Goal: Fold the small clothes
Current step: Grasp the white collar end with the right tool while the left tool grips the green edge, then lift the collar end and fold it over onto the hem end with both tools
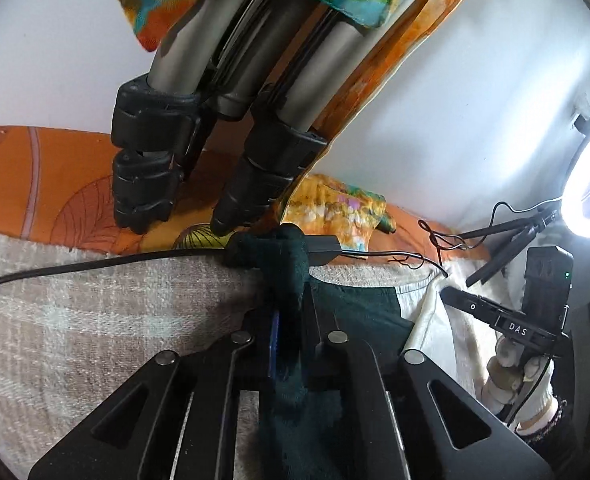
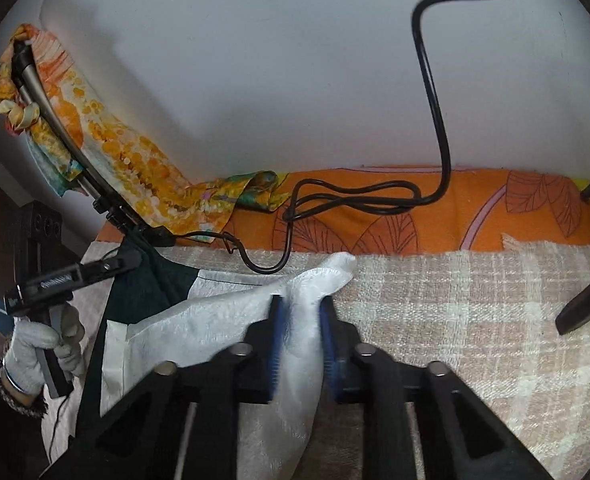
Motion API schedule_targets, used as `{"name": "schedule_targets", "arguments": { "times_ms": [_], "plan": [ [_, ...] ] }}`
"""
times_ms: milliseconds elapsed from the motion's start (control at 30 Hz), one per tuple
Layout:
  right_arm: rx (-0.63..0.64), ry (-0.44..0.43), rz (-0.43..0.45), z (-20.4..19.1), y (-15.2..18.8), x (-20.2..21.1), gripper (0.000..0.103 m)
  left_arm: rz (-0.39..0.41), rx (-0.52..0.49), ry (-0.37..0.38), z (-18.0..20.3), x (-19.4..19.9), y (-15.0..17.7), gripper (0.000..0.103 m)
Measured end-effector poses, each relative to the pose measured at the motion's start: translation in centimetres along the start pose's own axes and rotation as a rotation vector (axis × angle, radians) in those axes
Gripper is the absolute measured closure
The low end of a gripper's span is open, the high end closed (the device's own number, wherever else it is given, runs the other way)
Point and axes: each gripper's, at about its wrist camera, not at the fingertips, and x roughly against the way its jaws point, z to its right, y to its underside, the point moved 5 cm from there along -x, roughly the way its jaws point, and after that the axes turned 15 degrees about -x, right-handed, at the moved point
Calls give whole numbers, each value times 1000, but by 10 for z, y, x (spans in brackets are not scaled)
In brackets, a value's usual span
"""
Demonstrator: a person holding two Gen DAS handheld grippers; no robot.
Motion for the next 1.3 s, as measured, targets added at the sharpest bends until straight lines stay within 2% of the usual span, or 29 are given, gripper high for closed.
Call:
{"name": "schedule_targets", "arguments": {
  "times_ms": [67, 333, 700, 933, 1133, 1300],
  "plan": [
    [-19, -12, 2, 1, 0, 2, 102, 24, 4, 3, 2, 4, 0, 100],
    [6, -58, 70, -16, 1, 42, 103, 111, -6, 39, 17, 42, -7, 100],
    [51, -112, 125, -49, 25, 115, 103, 144, -75, 63, 63, 115, 8, 100],
    [86, -142, 139, -73, 70, 166, 103, 147, -109, 66, 96, 159, 43, 100],
    [113, -158, 127, -86, 123, 195, 103, 160, -127, 85, 123, 193, 79, 100],
    [129, -154, 113, -87, 177, 206, 103, 130, -178, 88, 145, 205, 134, 100]
  ]
}}
